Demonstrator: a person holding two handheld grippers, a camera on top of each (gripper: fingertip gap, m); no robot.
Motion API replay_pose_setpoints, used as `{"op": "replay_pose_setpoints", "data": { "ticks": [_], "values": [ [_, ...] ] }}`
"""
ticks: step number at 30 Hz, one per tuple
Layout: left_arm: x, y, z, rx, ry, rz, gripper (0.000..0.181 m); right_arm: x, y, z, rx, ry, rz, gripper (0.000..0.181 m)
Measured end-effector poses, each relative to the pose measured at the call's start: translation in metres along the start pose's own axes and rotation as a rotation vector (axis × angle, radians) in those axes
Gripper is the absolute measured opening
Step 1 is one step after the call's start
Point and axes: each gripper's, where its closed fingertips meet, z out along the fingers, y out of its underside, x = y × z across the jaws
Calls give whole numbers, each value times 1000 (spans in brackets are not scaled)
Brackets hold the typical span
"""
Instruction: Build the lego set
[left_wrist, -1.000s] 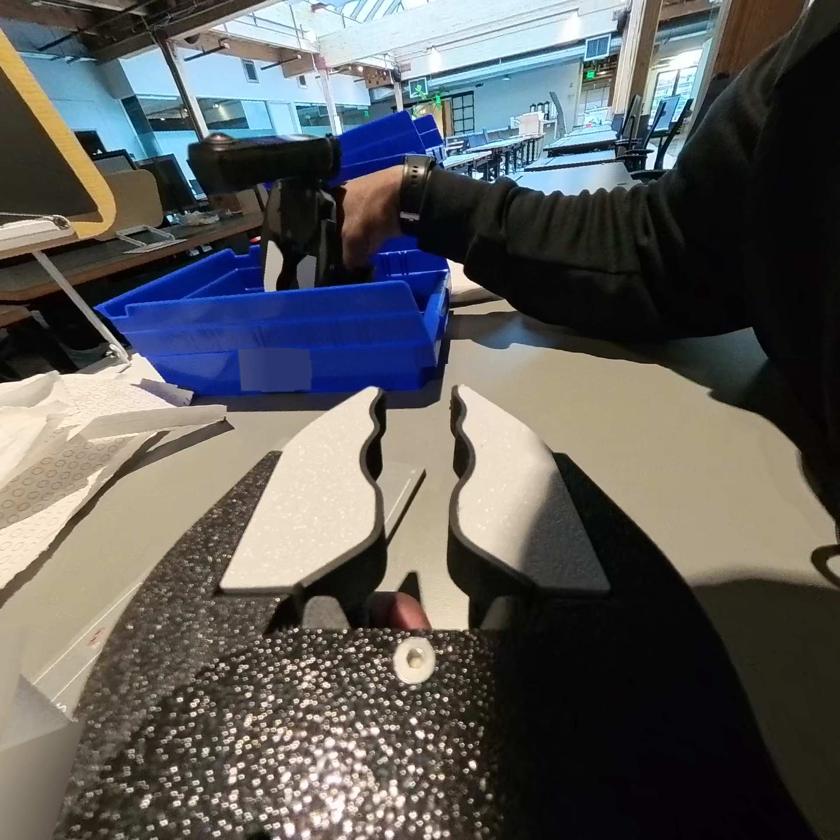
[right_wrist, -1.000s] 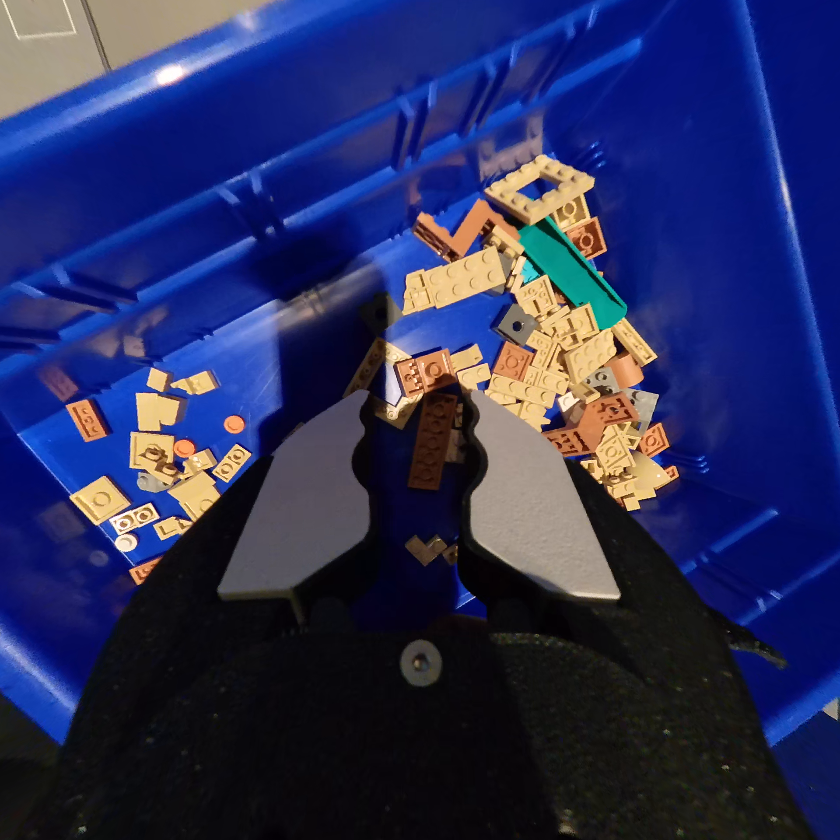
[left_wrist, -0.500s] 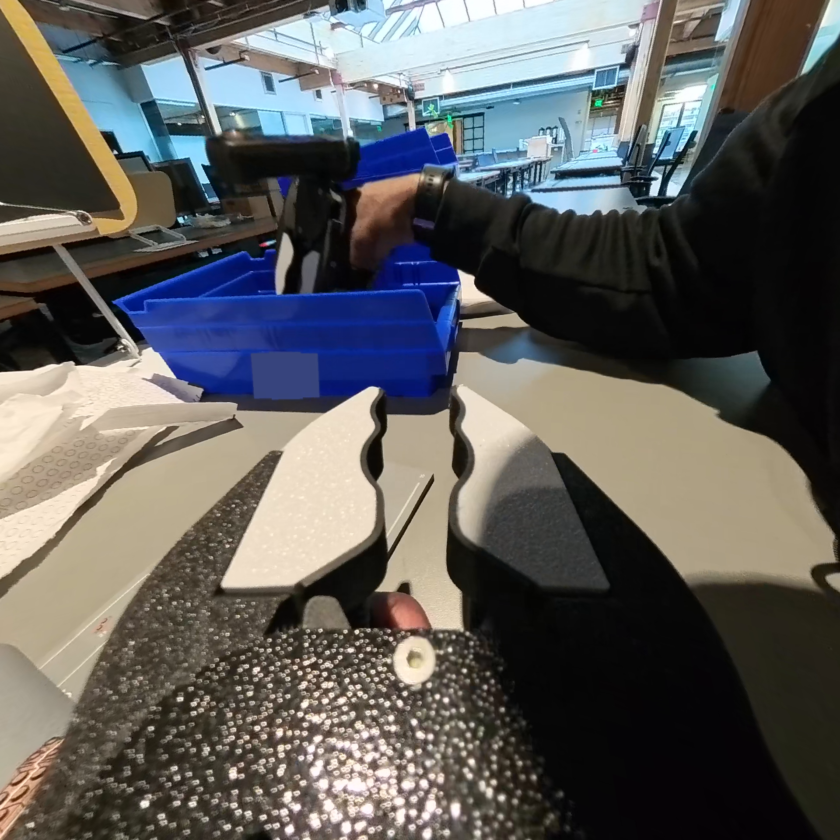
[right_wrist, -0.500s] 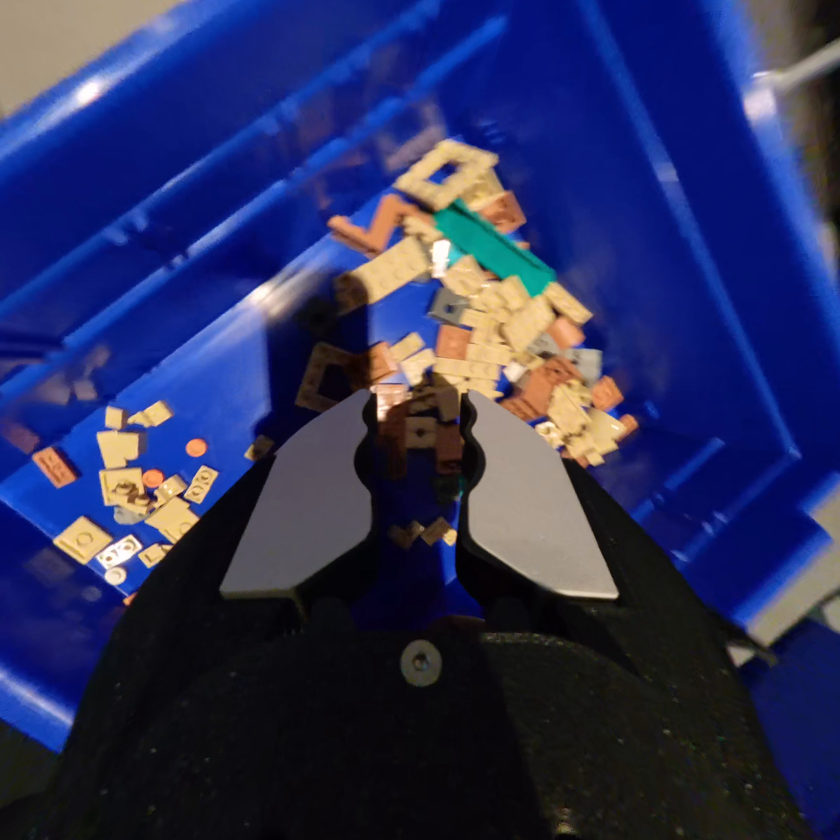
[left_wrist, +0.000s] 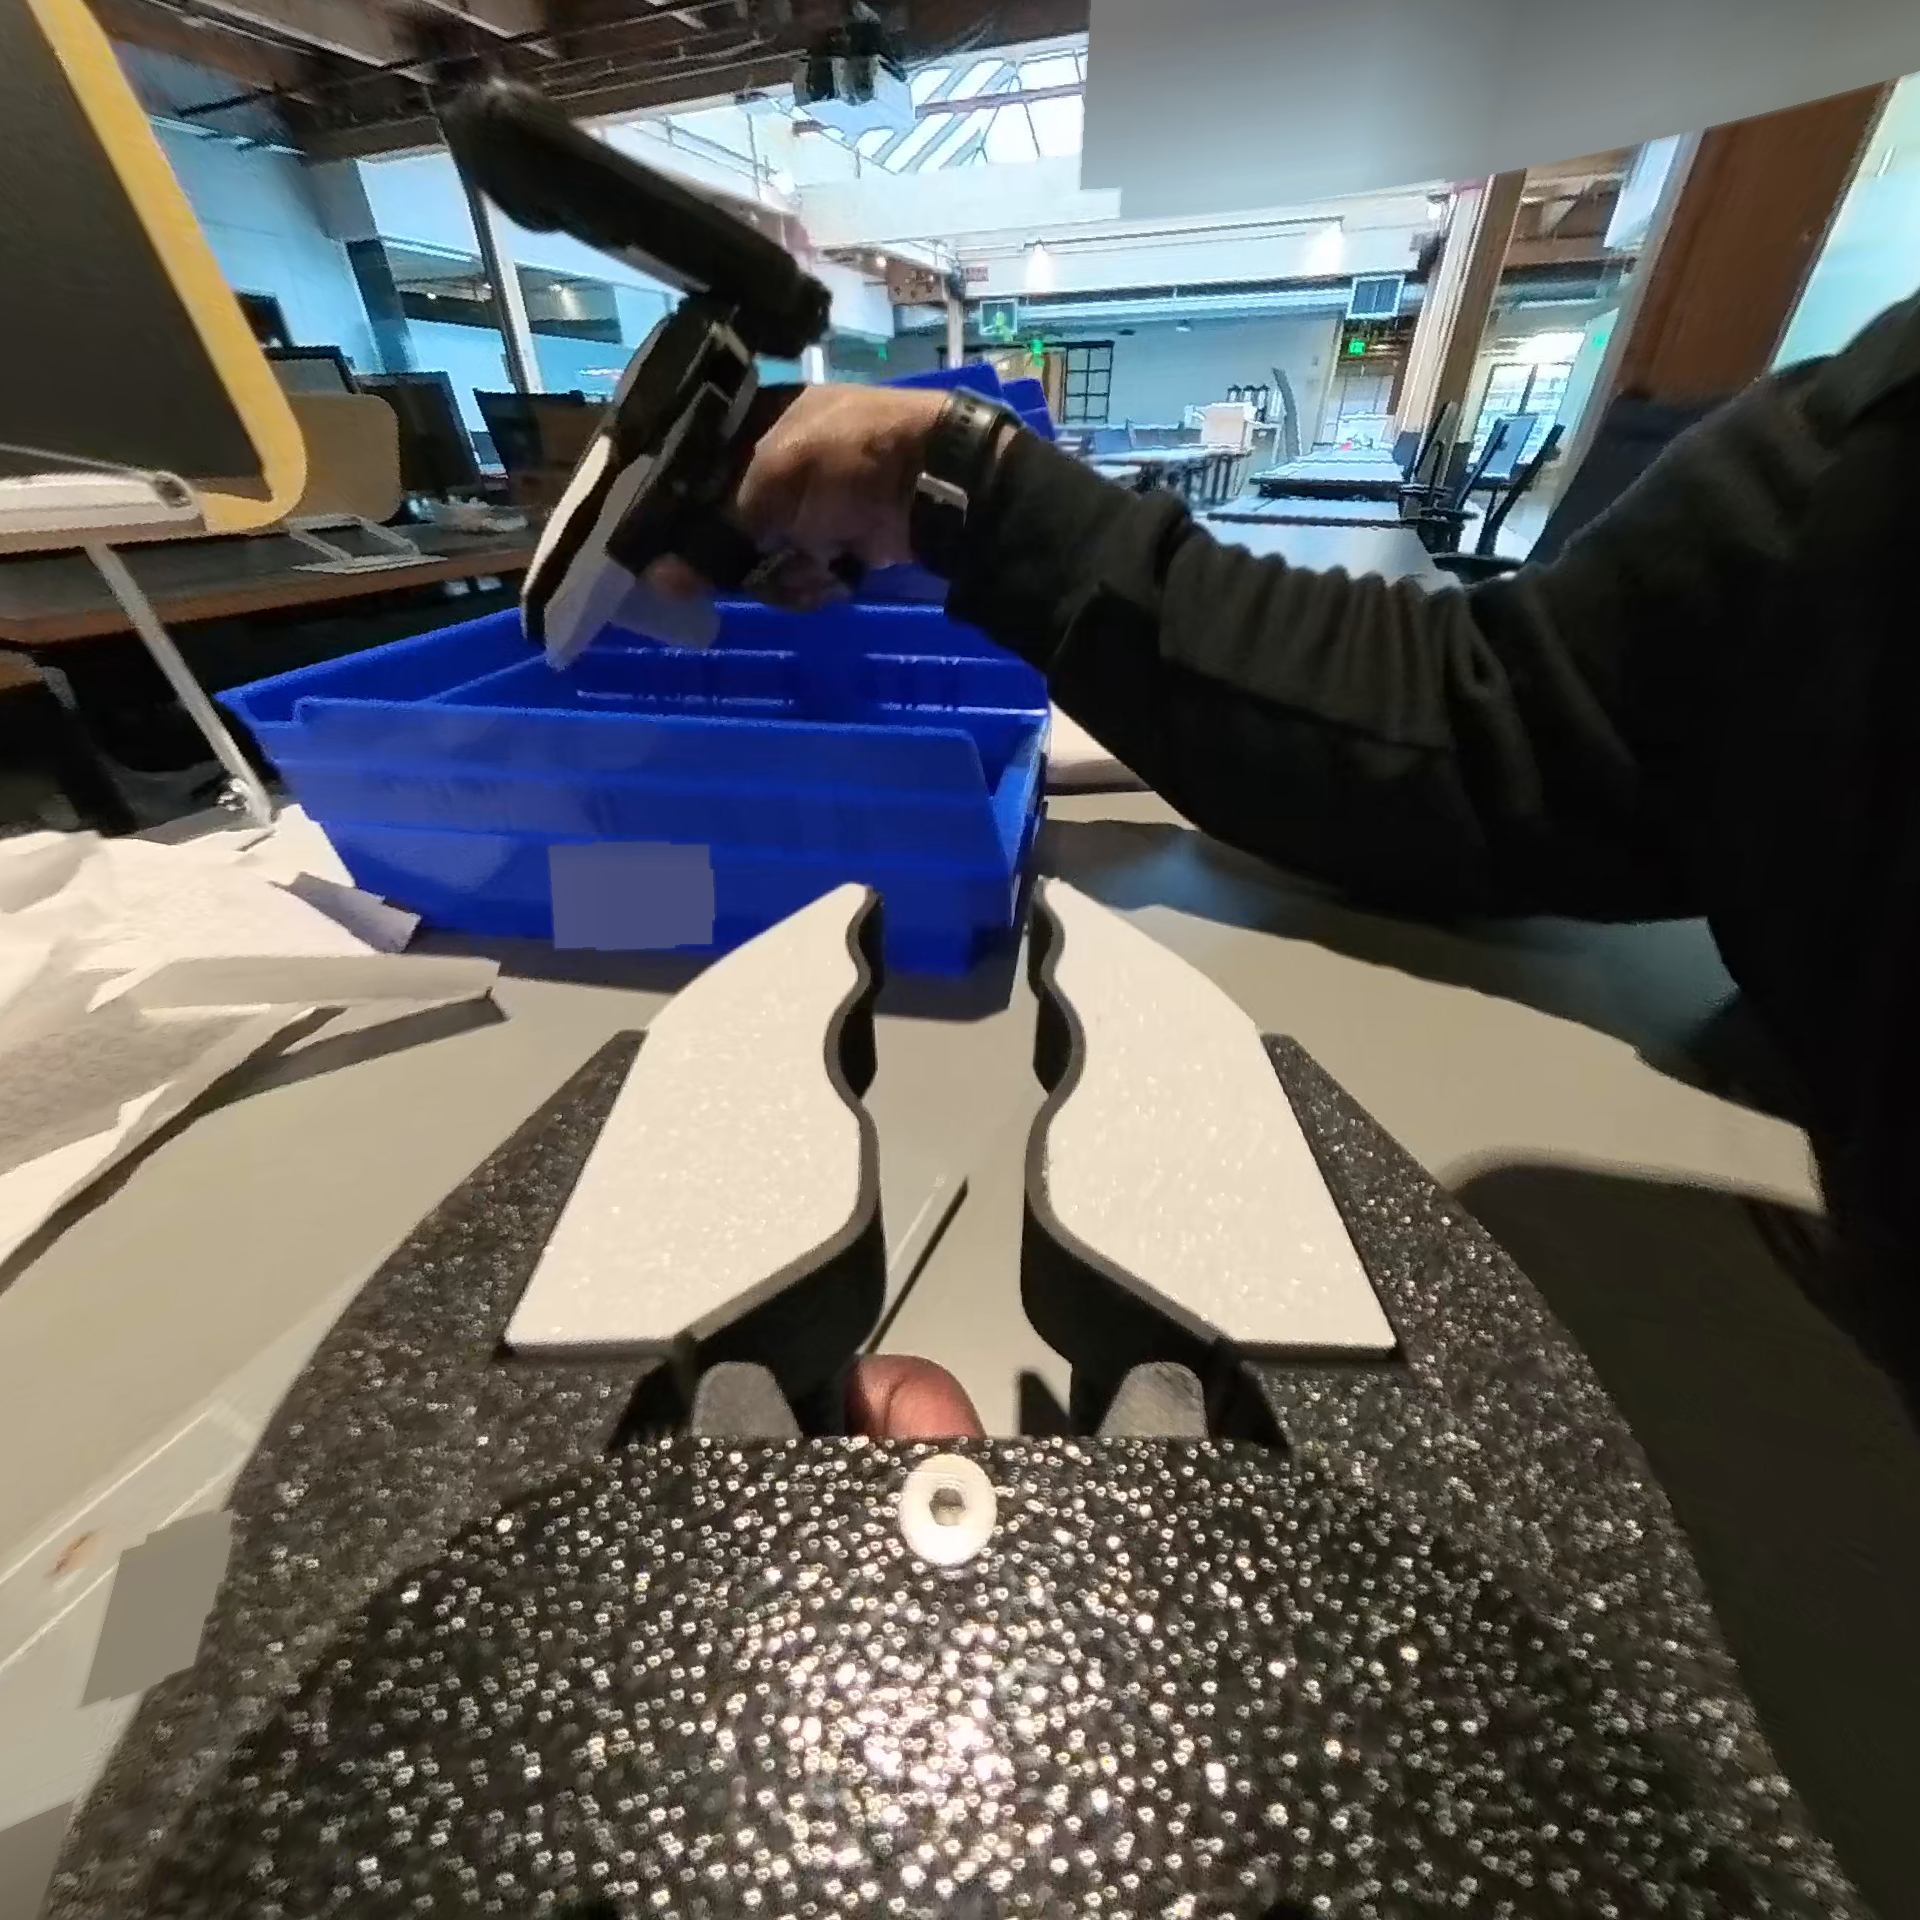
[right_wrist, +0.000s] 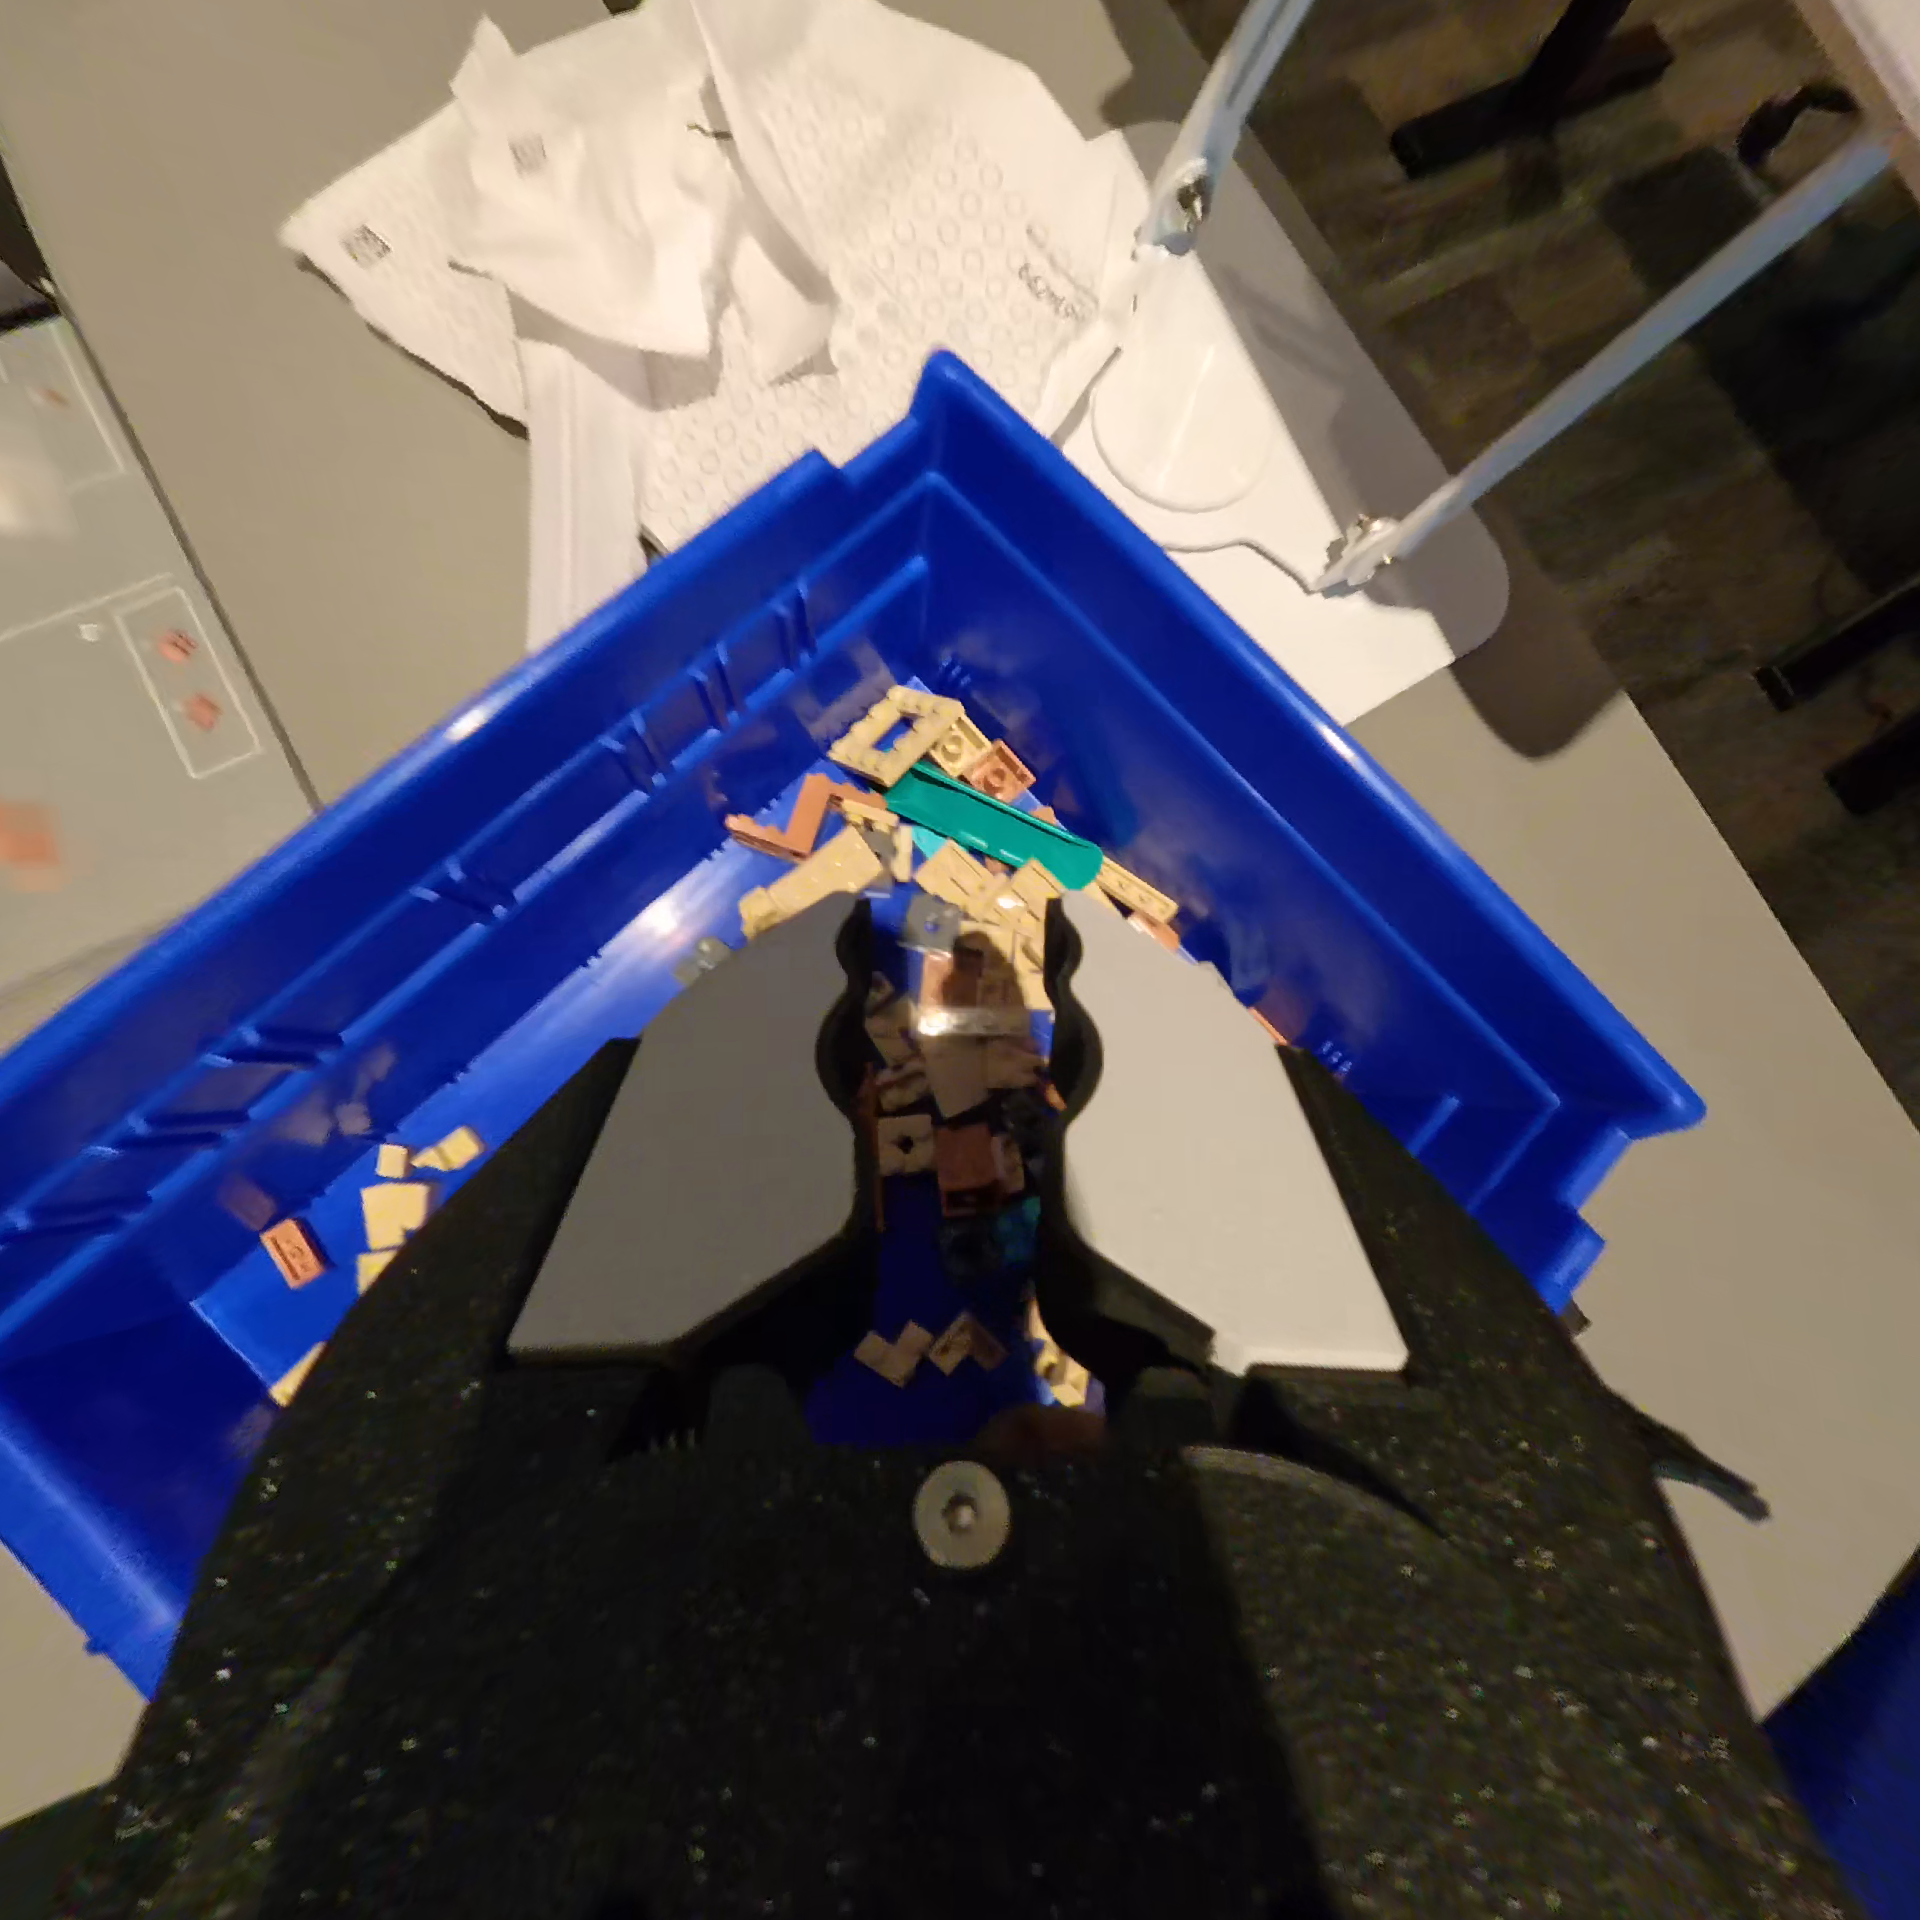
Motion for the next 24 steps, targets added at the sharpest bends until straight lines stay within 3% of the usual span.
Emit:
{"op": "replay_pose_setpoints", "data": {
  "ticks": [8,15,24],
  "values": [
    [-1,-17,35,10,-19,44,25,13,0,-34,110,16,32,30],
    [-10,-29,60,49,-20,69,25,27,12,-50,102,70,66,30],
    [6,-23,51,84,-34,93,23,36,16,-57,94,107,91,27]
  ]
}}
